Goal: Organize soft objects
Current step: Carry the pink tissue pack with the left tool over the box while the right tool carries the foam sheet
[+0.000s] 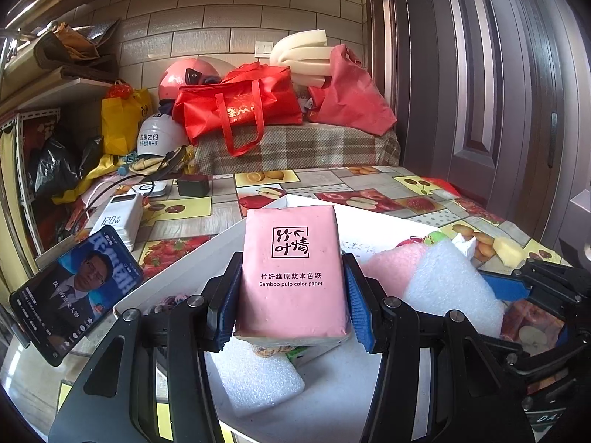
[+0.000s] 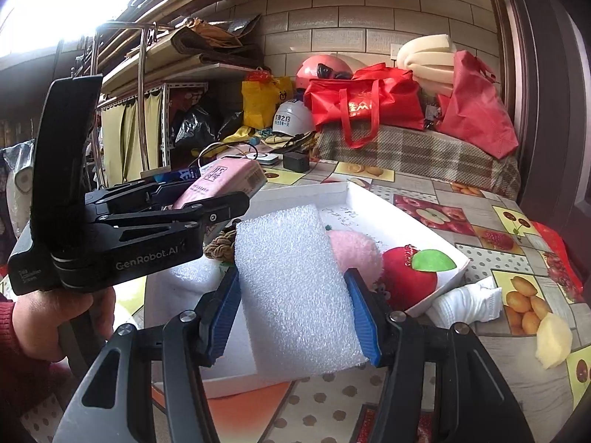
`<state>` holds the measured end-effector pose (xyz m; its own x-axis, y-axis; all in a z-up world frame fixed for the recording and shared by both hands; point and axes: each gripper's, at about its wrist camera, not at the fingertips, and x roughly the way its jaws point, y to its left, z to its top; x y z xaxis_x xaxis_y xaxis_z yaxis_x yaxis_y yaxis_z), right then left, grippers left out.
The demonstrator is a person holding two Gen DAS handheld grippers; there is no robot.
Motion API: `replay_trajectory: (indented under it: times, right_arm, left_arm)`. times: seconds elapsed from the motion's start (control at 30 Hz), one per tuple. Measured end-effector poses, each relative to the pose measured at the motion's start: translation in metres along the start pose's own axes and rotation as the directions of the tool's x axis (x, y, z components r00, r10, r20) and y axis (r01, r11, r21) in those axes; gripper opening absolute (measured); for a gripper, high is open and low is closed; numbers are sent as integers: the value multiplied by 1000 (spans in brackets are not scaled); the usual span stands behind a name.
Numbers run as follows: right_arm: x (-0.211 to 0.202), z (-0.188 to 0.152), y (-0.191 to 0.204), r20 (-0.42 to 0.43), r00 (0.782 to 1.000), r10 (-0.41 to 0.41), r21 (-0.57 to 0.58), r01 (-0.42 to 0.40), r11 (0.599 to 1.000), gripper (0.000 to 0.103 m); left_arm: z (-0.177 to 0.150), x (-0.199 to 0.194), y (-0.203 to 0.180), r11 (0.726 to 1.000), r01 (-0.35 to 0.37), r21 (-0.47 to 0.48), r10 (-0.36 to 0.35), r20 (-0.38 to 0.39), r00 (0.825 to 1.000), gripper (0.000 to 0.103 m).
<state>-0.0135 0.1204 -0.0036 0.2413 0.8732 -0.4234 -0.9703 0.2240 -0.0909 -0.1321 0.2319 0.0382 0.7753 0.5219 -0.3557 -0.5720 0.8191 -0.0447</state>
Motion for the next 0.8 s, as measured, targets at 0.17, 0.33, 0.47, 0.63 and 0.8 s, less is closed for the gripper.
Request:
replay_trajectory:
  times: [0.17,0.33,0.47,0.63,0.8]
  right_arm:
    - [28,6,-9,-79,997,22,34,-19,999,57]
    - [46,14,-24,-85,994,-74,55,79,995,56]
    - [57,26,-40,-46,981,-189,61,191,980,56]
    - [60,30,-49,-33,982,-186,98,189,977,56]
    - [58,32,-50,-12,983,-181,106,181,978,56]
  left_arm:
    - [3,5,0,1000,8,10,-8,8,1000,51]
    - [4,6,5,1000,19,-12,-19,12,1000,51]
    - [5,6,9,999,22,-33,-22,15,1000,51]
    - [5,6,9,999,20,-25,-20,11,1000,51]
    - [5,3,-6,998,20,54,-22,35,999,51]
